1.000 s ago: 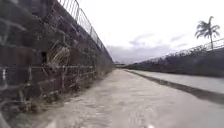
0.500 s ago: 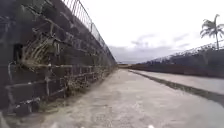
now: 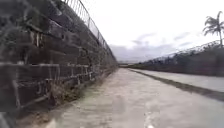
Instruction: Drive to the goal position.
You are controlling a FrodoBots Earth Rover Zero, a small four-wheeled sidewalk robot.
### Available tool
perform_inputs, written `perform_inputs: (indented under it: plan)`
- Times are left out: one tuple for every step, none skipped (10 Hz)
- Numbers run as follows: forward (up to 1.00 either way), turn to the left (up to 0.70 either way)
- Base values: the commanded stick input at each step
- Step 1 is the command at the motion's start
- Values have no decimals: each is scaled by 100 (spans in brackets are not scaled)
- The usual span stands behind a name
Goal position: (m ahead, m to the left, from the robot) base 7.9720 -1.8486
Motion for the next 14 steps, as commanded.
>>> perform_inputs:
  plan:
    - [100,0]
    - [100,0]
    - [100,0]
    - [100,0]
    - [100,0]
    - [100,0]
    - [100,0]
    - [100,0]
    - [100,0]
    - [100,0]
    - [100,-10]
    - [100,-21]
    - [100,-27]
    - [100,-27]
